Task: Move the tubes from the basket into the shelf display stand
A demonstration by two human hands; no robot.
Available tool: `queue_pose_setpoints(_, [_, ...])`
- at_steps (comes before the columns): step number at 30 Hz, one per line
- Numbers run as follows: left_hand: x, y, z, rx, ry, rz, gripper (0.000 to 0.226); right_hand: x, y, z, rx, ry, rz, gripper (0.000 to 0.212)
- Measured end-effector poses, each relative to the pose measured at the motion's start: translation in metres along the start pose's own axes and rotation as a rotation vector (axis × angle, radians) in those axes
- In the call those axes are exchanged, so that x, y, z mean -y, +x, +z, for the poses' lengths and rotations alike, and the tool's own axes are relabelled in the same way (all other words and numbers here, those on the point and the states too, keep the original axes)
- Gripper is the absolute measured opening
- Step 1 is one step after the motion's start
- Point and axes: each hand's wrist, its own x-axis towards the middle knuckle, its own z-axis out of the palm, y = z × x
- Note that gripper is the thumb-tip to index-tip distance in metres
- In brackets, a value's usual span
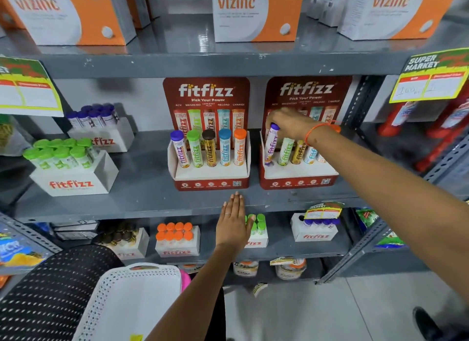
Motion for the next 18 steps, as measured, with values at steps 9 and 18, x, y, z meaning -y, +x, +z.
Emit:
queue_pose_setpoints(9, [-0.011,0.003,-0.01,0.073,-0.001,-0.057,0.068,0.0,-0.01,0.001,0.028,-0.079,-0.034,0.032])
queue_pose_setpoints(18, [-0.026,0.014,-0.049,0.294,-0.103,-0.164,0.064,0.004,-0.026,0.021,-0.035,-0.111,-0.051,0.057])
